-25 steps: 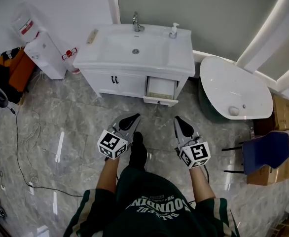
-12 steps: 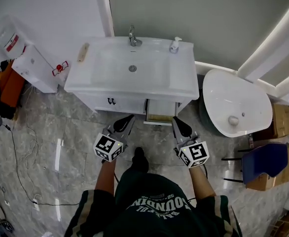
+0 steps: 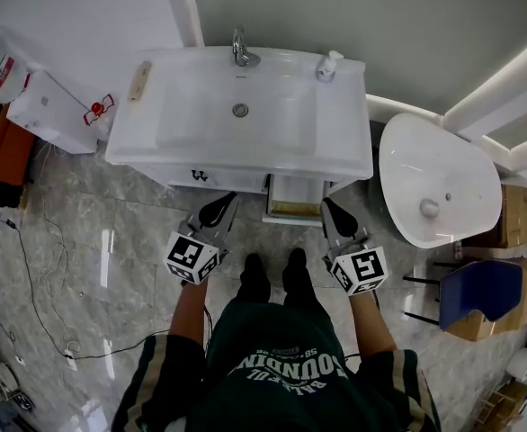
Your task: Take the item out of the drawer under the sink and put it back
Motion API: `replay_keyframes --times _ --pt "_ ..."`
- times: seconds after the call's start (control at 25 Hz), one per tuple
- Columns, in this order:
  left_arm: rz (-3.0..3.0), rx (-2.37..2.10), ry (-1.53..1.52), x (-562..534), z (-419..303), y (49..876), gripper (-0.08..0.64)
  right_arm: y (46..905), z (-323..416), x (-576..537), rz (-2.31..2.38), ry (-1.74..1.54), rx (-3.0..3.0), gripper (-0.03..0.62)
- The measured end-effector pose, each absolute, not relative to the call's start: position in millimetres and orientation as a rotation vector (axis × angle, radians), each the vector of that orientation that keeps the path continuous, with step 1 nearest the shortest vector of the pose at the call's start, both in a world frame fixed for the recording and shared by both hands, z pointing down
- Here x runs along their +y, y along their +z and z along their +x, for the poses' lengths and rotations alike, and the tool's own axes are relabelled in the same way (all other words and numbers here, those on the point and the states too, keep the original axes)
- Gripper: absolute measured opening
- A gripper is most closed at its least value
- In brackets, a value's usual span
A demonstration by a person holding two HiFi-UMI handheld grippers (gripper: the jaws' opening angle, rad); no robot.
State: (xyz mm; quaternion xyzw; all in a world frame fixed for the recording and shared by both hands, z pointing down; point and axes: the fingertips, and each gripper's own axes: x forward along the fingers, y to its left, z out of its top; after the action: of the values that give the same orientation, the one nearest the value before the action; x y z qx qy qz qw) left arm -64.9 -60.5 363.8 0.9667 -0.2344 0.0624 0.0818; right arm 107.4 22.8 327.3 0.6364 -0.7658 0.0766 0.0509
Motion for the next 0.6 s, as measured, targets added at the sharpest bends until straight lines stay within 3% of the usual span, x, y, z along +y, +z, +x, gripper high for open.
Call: replay_keyframes --times 0.6 --pt "2.778 -0.838 0.231 -82.6 -9.5 392.6 0.049 376.3 141.4 -37.2 1.594 0.288 -2.447 0.002"
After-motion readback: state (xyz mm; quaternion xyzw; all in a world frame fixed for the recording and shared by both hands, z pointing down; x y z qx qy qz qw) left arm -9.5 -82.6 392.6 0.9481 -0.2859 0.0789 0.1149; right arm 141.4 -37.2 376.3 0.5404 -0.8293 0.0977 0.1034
